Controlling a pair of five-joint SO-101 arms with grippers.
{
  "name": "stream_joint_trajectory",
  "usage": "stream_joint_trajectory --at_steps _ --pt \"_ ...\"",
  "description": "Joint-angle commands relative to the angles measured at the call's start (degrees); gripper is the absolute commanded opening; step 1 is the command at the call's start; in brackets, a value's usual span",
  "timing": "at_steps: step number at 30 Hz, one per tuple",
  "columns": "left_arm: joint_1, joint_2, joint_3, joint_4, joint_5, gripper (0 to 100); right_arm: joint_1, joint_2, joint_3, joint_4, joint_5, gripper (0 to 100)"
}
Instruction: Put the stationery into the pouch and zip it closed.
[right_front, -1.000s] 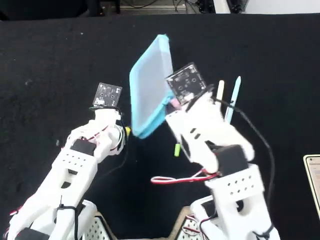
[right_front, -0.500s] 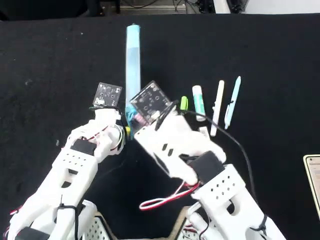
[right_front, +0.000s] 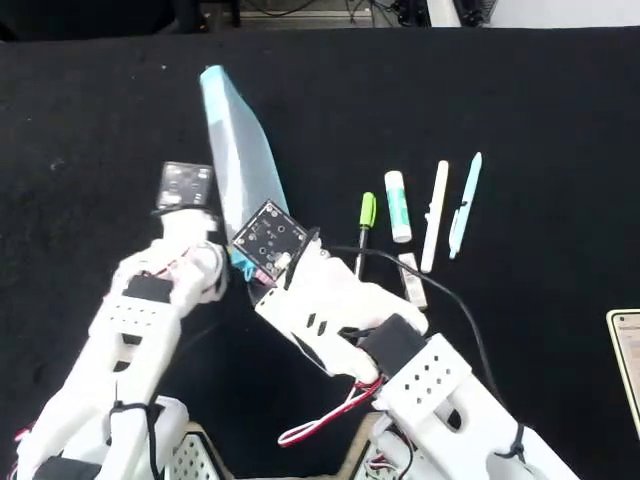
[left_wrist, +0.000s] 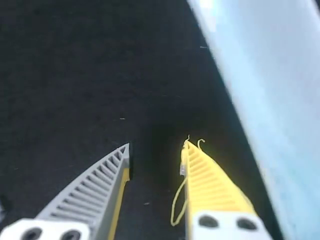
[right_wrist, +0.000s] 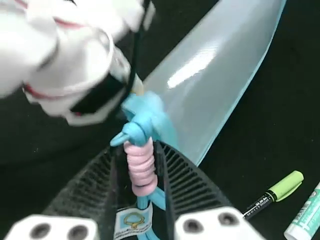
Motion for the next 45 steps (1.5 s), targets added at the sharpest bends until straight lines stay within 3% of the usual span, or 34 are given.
stream_joint_trajectory --at_steps 1,8,13,20,31,45 --pt "-2.77 -0.62 -2.07 -0.35 0.26 17 1.05 -1.45 -0.4 -0.88 0.09 1.1" --pt "-3.21 -1.05 -3.03 0.97 0.0 17 7.21 -1.45 -0.22 4.92 4.31 1.1" --pt "-2.59 -6.95 -9.45 16.35 -0.18 17 7.21 -1.45 -0.13 5.89 6.15 1.1" --pt "-2.42 -19.87 -10.51 25.67 -10.2 17 7.21 -1.45 3.91 1.32 6.07 1.1" --pt "5.32 -34.9 -10.86 39.12 -22.15 17 7.21 -1.45 6.11 -1.32 6.07 1.1" --pt "6.64 -37.45 -10.33 39.21 -22.95 17 7.21 -1.45 6.29 -1.32 6.07 1.1"
